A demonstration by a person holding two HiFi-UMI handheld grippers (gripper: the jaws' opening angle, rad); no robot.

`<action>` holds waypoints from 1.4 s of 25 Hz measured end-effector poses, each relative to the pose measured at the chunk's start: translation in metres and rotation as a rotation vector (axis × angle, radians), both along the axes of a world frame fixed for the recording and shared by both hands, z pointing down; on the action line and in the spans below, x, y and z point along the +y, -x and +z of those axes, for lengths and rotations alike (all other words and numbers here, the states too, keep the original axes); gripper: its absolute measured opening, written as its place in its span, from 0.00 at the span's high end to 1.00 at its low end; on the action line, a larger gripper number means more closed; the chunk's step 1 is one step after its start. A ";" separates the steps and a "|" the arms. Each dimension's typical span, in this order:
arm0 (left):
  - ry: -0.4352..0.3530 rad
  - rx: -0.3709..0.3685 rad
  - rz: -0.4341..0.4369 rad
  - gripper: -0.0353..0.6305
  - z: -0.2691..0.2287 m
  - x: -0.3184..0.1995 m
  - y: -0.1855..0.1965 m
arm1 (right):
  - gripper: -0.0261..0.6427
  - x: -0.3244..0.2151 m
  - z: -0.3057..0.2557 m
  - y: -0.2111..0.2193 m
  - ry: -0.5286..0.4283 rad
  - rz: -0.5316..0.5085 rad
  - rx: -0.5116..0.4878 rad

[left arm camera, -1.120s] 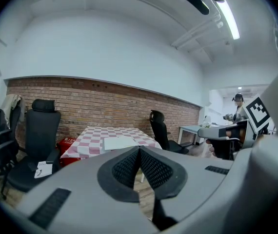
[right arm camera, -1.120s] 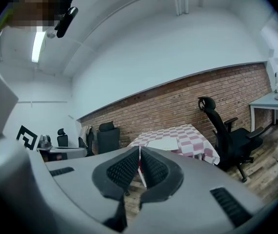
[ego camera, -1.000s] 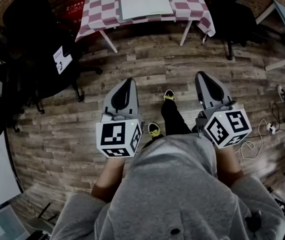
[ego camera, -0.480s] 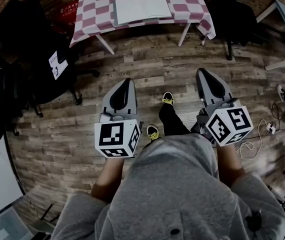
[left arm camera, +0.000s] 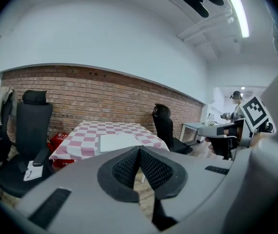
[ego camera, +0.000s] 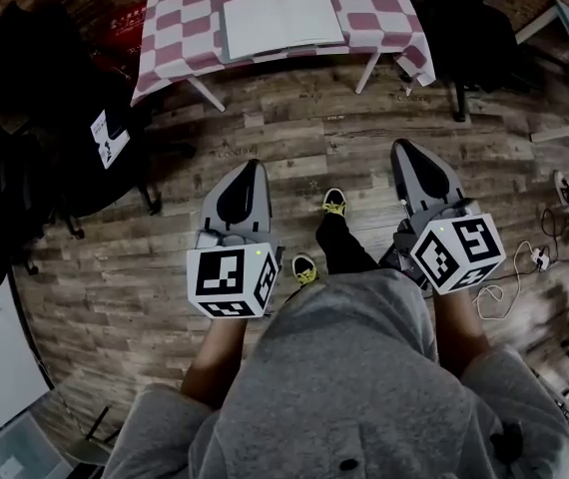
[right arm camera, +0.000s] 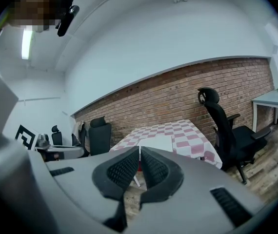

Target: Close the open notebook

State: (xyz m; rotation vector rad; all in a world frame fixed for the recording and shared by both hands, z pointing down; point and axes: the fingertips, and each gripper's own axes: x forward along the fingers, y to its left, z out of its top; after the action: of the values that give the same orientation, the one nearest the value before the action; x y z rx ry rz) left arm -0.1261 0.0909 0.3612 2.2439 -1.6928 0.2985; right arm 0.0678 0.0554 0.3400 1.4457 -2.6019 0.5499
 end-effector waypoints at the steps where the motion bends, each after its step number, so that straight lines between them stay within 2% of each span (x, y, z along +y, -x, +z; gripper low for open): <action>1: 0.002 -0.002 -0.002 0.93 0.000 -0.005 0.001 | 0.91 -0.006 0.001 0.000 0.002 -0.002 0.000; 16: 0.005 -0.005 -0.037 0.93 -0.010 -0.074 0.002 | 0.91 -0.082 -0.005 0.006 0.006 -0.058 -0.019; 35: 0.004 -0.052 -0.042 0.93 -0.019 -0.146 -0.040 | 0.91 -0.155 -0.006 -0.035 0.001 -0.061 -0.094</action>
State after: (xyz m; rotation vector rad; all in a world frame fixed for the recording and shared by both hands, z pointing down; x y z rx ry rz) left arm -0.0860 -0.0547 0.3424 2.2129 -1.7607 0.3531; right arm 0.1023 -0.0993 0.3335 1.3665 -2.7072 0.6262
